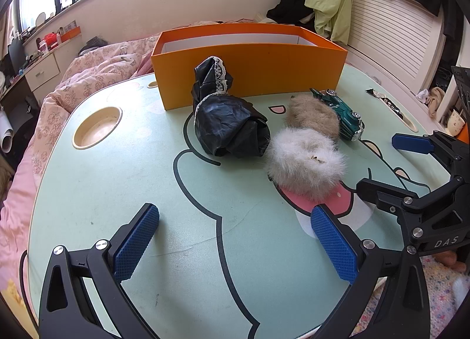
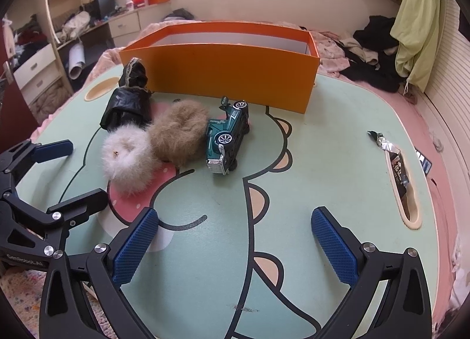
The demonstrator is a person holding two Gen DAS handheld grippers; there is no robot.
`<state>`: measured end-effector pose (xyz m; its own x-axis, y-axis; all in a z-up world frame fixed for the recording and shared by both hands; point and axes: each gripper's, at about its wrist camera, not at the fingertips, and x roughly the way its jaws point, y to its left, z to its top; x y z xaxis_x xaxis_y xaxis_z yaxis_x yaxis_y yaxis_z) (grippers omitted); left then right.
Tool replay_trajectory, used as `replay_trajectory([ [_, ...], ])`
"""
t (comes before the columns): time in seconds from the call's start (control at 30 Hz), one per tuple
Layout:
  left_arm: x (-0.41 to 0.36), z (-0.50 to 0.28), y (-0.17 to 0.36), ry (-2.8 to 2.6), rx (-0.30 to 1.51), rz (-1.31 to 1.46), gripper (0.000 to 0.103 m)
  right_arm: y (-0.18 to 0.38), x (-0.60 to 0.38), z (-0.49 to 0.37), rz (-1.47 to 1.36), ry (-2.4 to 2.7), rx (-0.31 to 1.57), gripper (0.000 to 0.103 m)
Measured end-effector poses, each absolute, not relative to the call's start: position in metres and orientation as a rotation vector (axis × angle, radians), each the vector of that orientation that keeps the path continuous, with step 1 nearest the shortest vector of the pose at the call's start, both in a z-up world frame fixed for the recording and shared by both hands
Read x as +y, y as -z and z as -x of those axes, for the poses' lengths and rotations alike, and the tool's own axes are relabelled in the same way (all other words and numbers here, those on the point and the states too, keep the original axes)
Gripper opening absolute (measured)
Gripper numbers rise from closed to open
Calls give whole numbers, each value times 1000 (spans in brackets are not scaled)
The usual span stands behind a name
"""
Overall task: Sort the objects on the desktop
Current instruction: 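Reach into the box and grasp the white cartoon figurine keychain with the left tool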
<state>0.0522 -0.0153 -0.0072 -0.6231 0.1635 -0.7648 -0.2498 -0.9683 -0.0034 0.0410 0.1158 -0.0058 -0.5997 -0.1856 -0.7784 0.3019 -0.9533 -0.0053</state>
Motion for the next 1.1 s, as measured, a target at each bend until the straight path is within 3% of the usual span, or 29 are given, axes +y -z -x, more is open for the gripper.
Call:
replay_trajectory([
  [0.53,-7,-51,1,-2615,204,1257,103,5,114,-43,-1202,2561,195,103],
  [0.77,9,7,-104,-2624,192,1034,102,6,115,-43,-1196,2562,194,103],
  [0.9,42,99,-111,-2544,222,1241,85,6,115,-43,-1193,2562,194,103],
  [0.97,56,142,-93,-2513,227,1386,70,6,115,-43,-1190,2562,193,103],
  [1.03,66,173,-73,-2461,191,1515,62,6,115,-44,-1187,2562,191,103],
  [1.1,75,193,-56,-2418,182,1590,61,6,116,-44,-1185,2562,189,103],
])
